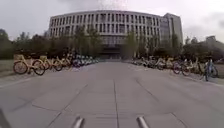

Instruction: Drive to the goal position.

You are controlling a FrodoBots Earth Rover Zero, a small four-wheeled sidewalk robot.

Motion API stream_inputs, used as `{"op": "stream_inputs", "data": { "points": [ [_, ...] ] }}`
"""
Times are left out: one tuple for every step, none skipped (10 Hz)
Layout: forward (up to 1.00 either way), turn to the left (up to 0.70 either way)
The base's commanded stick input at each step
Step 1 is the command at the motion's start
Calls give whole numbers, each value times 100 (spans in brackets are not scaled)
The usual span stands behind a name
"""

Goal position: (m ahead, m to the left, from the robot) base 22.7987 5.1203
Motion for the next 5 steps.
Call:
{"op": "stream_inputs", "data": {
  "points": [
    [70,0],
    [70,0],
    [70,0],
    [70,0],
    [70,0]
  ]
}}
